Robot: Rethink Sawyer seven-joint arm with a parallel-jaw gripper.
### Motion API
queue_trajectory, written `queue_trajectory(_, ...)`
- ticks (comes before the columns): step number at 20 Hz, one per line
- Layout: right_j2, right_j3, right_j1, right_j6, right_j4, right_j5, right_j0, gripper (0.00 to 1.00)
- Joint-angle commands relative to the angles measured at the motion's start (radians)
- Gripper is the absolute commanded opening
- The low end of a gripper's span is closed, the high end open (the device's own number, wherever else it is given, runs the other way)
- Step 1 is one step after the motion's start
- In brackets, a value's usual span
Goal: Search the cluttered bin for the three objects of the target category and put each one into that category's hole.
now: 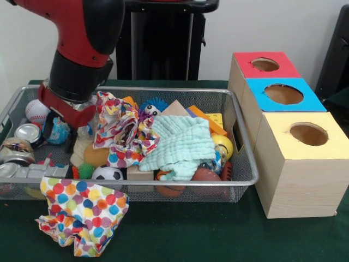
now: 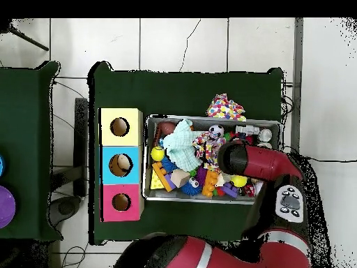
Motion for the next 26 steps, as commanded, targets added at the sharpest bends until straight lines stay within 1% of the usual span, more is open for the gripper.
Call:
queue_trajectory(1,0.101,-0.016,0.045,-0.010,0.018,0.134,-0.086,1.00)
queue_trajectory(4,0.128,-0.061,0.101,-0.018,0.004,0.096,-0.117,1.00)
queue_trajectory(9,0.170,-0.042,0.108,-0.015,-0.002,0.040,-0.150,1.00)
queue_trajectory(14,0.179,-0.014,0.089,0.013,0.008,0.050,-0.146,1.00)
queue_trajectory(16,0.172,-0.002,0.080,0.034,0.021,0.076,-0.139,1.00)
queue_trajectory(21,0.133,-0.017,0.080,0.047,0.041,0.195,-0.115,1.00)
queue_trajectory(26,0.110,-0.026,0.082,0.046,0.042,0.243,-0.105,1.00)
